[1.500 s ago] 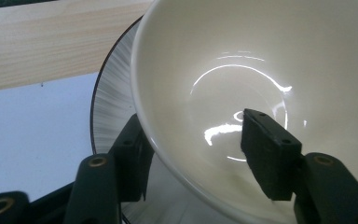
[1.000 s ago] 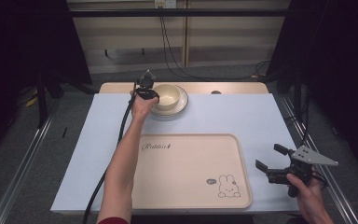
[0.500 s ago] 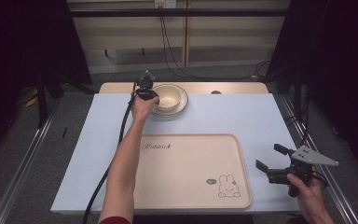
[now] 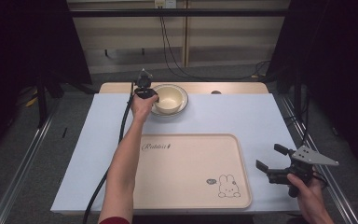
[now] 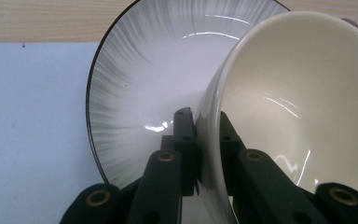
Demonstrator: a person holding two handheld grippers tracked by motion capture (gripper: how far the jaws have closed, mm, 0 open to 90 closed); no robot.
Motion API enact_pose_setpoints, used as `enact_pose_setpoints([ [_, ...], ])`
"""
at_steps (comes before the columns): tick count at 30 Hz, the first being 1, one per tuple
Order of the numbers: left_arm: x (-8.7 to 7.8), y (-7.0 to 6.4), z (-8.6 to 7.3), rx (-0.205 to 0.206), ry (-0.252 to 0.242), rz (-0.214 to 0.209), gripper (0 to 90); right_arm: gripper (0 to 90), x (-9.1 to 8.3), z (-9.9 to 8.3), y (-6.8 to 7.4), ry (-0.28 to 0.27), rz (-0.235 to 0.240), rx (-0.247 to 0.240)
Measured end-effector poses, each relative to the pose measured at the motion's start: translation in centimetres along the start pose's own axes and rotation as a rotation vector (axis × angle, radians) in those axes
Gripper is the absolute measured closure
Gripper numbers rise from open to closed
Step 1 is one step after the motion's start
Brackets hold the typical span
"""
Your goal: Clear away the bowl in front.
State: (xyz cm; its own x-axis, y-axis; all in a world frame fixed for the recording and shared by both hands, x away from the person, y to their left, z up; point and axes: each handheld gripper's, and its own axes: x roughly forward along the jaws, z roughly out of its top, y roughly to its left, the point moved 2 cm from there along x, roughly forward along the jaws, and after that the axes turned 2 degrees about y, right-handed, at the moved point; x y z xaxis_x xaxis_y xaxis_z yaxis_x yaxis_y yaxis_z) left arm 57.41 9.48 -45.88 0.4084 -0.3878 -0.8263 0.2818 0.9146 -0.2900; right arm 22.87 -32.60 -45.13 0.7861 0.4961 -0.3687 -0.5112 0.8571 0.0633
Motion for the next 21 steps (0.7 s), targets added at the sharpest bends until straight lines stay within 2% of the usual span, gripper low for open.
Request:
enact_pose_setpoints([
  [1,0.0,-0.1,0.0,-0.015,-0.005,-0.011,83.8,2.4,0.0,0.0,0.0,-0.003,-0.002,-0.003],
  [5,-0.2,0.1,-0.1,-0.007,-0.002,-0.009,83.6,2.4,0.0,0.0,0.0,0.002,0.004,0.0],
  [9,-0.2,0.0,-0.2,-0.031,-0.014,-0.01,83.6,2.4,0.0,0.0,0.0,-0.001,0.003,0.0],
  [11,-0.2,0.1,-0.2,-0.043,-0.032,0.007,83.5,2.4,0.0,0.0,0.0,-0.001,0.0,0.002],
  [13,-0.4,0.3,-0.2,-0.065,-0.023,-0.019,83.5,2.3,0.0,0.0,0.0,0.002,0.003,0.001],
  [14,-0.5,0.4,-0.2,-0.053,-0.03,-0.018,83.5,2.3,0.0,0.0,0.0,-0.001,0.0,0.002],
  [21,-1.5,0.6,-0.2,-0.052,-0.049,-0.053,83.5,1.0,-0.1,0.1,0.0,-0.014,0.012,0.01],
])
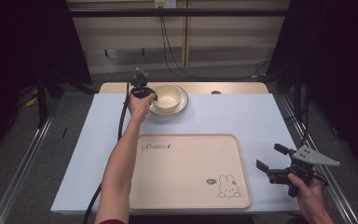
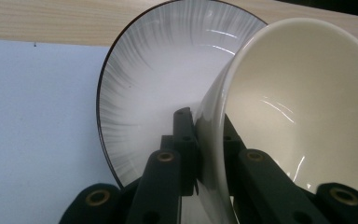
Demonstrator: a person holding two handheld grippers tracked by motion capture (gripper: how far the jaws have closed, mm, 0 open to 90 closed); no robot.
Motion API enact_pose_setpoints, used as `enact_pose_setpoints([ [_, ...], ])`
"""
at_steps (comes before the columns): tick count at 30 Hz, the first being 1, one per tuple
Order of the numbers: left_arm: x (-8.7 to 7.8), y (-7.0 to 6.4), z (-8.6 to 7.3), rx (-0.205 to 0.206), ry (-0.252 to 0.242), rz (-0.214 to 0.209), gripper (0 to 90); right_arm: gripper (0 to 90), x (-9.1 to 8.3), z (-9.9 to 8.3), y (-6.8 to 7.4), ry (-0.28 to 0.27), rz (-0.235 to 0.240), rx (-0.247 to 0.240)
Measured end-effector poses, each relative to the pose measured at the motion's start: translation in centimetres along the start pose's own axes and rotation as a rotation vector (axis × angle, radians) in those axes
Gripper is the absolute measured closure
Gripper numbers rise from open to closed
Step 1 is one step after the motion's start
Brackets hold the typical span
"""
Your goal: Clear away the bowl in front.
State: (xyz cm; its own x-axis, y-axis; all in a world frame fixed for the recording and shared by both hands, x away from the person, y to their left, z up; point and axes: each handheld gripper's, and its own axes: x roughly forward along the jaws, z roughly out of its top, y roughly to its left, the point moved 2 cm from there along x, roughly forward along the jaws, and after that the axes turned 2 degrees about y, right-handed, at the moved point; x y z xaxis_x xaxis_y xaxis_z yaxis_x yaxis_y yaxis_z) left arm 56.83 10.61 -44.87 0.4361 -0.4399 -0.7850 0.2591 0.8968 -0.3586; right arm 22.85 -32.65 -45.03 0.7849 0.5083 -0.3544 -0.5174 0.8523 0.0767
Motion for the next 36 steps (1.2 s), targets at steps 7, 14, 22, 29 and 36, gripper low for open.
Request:
enact_pose_setpoints([
  [7,-1.1,-0.5,0.0,0.01,-0.015,-0.025,83.4,0.9,0.0,0.0,0.0,0.004,-0.002,-0.004],
  [14,-2.5,-0.7,-0.1,0.02,-0.047,-0.043,83.5,0.9,0.0,-0.1,-0.1,0.006,-0.008,-0.012],
  [22,-4.3,-0.7,-0.8,0.031,-0.064,-0.074,83.4,0.9,0.0,0.0,0.0,0.006,-0.001,-0.012],
  [29,-5.7,-1.0,-1.5,0.097,-0.052,-0.105,83.4,0.9,0.1,0.0,-0.1,0.008,-0.005,-0.011],
  [36,-6.6,-2.0,-2.3,0.133,-0.039,-0.129,83.4,0.9,0.0,0.0,-0.1,0.008,-0.004,-0.008],
])
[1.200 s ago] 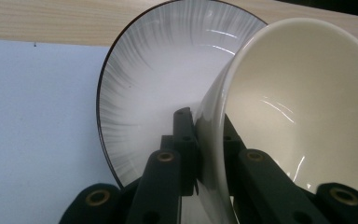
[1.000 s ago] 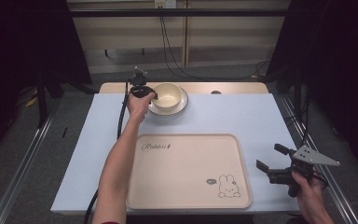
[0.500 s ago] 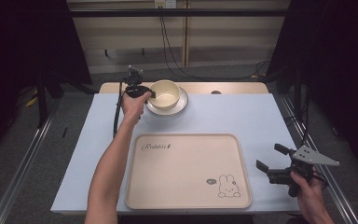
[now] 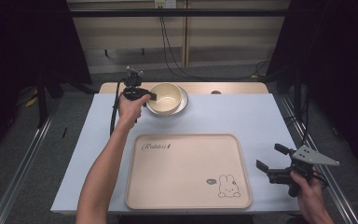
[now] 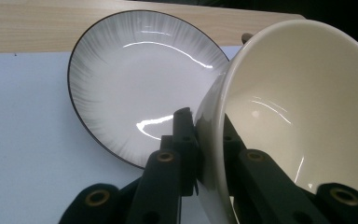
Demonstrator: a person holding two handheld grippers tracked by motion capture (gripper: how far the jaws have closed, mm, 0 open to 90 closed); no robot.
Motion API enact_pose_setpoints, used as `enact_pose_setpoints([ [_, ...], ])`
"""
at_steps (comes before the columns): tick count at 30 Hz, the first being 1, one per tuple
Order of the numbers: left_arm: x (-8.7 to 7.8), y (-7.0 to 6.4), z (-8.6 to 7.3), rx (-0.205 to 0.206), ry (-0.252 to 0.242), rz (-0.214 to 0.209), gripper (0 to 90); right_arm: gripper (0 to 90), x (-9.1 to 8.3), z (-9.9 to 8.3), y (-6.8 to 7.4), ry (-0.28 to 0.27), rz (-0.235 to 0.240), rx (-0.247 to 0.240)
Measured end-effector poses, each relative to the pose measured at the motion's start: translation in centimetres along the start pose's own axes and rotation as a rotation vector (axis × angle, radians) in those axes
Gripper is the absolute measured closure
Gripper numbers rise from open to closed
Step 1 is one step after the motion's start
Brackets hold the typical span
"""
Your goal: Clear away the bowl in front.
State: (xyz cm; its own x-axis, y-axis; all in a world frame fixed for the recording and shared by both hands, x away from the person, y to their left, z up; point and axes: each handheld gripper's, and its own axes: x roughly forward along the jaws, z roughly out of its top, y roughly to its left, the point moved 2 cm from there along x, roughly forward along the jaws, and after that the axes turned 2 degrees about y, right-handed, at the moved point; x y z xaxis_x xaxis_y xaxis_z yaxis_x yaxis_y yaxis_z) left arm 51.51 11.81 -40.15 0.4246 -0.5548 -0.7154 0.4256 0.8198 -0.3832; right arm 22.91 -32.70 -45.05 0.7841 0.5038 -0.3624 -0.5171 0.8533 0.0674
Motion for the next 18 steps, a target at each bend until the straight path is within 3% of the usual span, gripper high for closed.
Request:
enact_pose_setpoints([
  [7,-0.3,-1.3,-0.4,0.012,-0.015,-0.011,83.4,0.9,0.0,0.0,0.0,-0.004,0.0,-0.003],
  [18,0.2,-2.8,-1.3,0.067,0.031,-0.059,83.4,0.9,0.0,0.0,0.0,-0.006,0.003,0.0],
])
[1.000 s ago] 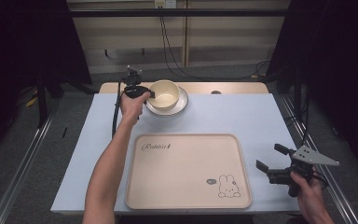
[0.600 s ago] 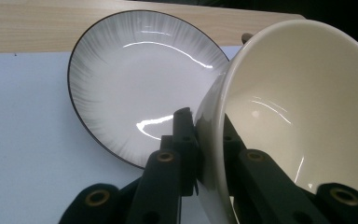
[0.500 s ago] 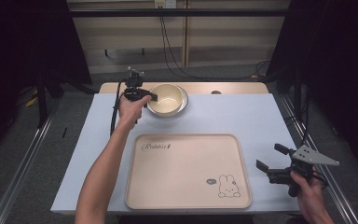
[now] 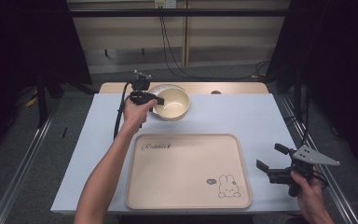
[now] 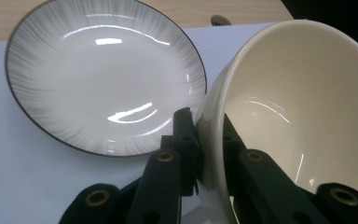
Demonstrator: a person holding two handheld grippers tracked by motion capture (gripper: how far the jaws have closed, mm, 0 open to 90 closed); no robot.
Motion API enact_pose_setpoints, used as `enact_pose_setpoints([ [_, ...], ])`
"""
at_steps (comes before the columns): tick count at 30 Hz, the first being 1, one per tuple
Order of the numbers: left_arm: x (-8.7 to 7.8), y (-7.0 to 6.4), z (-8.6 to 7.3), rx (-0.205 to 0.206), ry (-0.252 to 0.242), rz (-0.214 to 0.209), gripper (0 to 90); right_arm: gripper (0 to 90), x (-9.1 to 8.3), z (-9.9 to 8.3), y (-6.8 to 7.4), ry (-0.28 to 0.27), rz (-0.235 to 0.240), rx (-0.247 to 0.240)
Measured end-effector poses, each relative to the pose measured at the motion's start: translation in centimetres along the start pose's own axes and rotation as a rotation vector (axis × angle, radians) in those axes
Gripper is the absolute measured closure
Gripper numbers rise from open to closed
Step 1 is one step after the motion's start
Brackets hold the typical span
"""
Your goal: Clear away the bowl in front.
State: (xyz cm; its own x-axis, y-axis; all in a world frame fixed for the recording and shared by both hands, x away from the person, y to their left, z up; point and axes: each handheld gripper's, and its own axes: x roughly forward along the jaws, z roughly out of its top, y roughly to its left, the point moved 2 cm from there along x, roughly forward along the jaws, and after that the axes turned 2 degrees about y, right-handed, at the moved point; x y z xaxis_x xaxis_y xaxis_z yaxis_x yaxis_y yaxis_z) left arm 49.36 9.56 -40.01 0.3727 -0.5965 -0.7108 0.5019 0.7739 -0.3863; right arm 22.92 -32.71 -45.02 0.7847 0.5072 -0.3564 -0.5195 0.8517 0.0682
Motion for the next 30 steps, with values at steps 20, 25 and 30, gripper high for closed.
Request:
enact_pose_setpoints([
  [20,2.0,-4.1,-1.3,0.069,0.04,-0.067,83.4,0.9,-0.1,0.0,0.0,-0.003,-0.005,-0.002],
  [25,2.4,-4.7,-1.6,0.088,0.057,-0.076,83.4,0.9,-0.1,0.0,0.0,-0.005,-0.005,0.003],
  [30,2.9,-5.7,-2.0,0.089,0.047,-0.104,83.4,0.8,-0.1,0.0,0.0,-0.007,-0.006,0.0],
])
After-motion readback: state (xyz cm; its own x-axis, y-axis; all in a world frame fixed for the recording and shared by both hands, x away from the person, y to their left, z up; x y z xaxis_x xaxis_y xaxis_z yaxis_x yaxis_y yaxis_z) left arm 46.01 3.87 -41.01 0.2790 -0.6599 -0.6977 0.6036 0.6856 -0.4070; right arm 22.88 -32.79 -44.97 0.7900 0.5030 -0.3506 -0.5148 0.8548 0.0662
